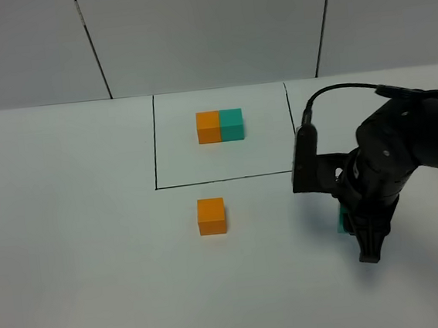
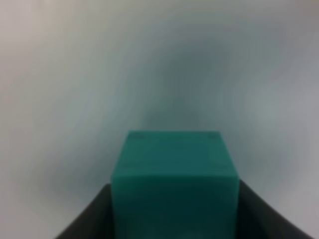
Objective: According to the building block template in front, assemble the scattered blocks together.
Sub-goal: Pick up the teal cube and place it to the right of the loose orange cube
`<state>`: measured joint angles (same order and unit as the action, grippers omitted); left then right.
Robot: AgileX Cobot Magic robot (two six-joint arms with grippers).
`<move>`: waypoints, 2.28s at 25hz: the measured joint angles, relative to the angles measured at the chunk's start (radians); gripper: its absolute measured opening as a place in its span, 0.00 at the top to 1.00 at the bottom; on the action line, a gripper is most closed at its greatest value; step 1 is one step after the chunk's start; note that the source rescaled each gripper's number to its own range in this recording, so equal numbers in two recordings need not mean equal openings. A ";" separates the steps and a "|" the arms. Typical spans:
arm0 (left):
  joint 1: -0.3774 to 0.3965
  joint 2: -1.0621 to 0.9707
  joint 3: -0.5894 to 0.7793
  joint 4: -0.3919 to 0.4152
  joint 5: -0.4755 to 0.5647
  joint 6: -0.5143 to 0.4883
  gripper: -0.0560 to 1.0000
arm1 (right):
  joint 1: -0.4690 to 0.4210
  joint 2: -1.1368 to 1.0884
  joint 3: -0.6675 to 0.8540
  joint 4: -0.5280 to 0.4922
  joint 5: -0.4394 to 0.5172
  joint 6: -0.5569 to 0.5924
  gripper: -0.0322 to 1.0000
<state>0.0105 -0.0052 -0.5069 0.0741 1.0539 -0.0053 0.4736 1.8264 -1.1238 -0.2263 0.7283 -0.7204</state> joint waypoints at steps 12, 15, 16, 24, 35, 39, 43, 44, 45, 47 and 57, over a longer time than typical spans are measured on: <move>0.003 0.000 0.000 0.002 -0.001 0.000 0.28 | 0.007 0.196 -0.232 0.074 0.172 -0.247 0.72; 0.003 0.000 0.000 0.003 -0.001 0.000 0.28 | 0.007 0.214 -0.303 0.113 0.189 -0.290 0.72; 0.003 0.000 0.000 0.003 -0.001 0.000 0.28 | 0.008 0.224 -0.327 0.123 0.196 -0.301 0.72; 0.004 0.000 0.000 0.003 -0.001 0.005 0.28 | 0.076 0.333 -0.455 0.115 0.212 -0.312 0.72; 0.004 0.000 0.000 0.004 -0.001 0.005 0.28 | 0.088 0.461 -0.662 0.153 0.277 -0.311 0.72; 0.004 0.000 0.000 0.005 -0.001 0.005 0.28 | 0.088 0.505 -0.719 0.158 0.332 -0.310 0.72; 0.004 0.000 0.000 0.005 -0.001 0.005 0.28 | 0.087 0.524 -0.758 0.192 0.364 -0.310 0.72; 0.004 0.000 0.000 0.005 -0.001 0.005 0.28 | 0.087 0.526 -0.763 0.212 0.366 -0.310 0.72; 0.004 0.000 0.000 0.005 -0.001 0.005 0.28 | 0.087 0.527 -0.767 0.226 0.366 -0.310 0.72; 0.004 0.000 0.000 0.005 -0.001 0.005 0.28 | 0.087 0.528 -0.771 0.268 0.367 -0.310 0.72; 0.004 0.000 0.000 0.005 -0.001 0.005 0.28 | 0.088 0.529 -0.771 0.316 0.368 -0.289 0.72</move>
<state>0.0146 -0.0052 -0.5069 0.0787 1.0532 0.0000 0.5616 2.3555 -1.8949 0.0898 1.0960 -1.0094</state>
